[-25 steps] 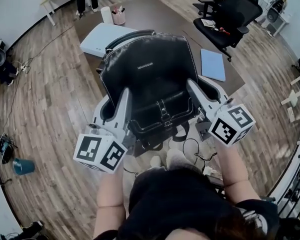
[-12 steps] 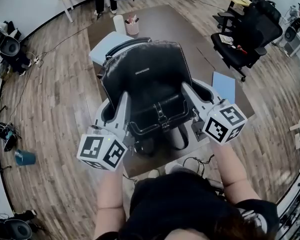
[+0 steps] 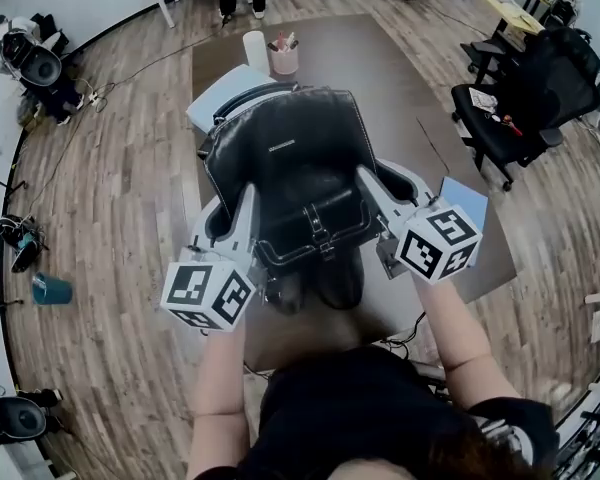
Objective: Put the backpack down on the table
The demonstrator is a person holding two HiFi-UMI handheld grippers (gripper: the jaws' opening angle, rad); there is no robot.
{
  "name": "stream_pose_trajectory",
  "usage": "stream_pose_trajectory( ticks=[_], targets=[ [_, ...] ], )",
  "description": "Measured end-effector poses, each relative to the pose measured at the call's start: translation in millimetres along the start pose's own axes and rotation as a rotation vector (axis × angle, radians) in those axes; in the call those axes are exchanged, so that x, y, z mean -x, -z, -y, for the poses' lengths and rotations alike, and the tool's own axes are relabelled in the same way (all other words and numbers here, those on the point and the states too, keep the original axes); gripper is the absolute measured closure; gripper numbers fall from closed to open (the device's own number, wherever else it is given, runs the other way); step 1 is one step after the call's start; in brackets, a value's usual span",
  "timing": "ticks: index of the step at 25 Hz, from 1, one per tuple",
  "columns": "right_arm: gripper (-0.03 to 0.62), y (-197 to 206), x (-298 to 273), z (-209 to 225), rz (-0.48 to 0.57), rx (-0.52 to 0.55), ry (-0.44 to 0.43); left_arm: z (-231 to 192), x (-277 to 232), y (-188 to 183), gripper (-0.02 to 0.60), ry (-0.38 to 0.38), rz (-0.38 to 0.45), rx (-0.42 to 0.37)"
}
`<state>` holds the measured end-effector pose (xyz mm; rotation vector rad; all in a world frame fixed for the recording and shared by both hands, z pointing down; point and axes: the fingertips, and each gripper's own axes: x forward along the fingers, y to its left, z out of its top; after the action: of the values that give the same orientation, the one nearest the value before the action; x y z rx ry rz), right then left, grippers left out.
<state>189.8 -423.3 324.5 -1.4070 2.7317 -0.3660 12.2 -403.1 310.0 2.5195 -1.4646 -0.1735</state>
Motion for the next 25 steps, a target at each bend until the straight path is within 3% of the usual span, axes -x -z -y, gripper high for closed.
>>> stream_pose_trajectory(
  ticks=[12,18,25],
  targets=[
    [0.496,30,-63,41,-0.048,-0.037,-0.066,-42,-46,29,0.519,-0.123,-0.04,-0.031],
    [0.494,44,-83,57,-0.069,-0.058,-0.074,-53,-59,39,0.518,-0.138,-0.051,-0.05],
    [0.493,53,-97,65,-0.063,-0.077,-0.089,-72,-73,50,0.518,-0.15,-0.054,0.009]
  ],
)
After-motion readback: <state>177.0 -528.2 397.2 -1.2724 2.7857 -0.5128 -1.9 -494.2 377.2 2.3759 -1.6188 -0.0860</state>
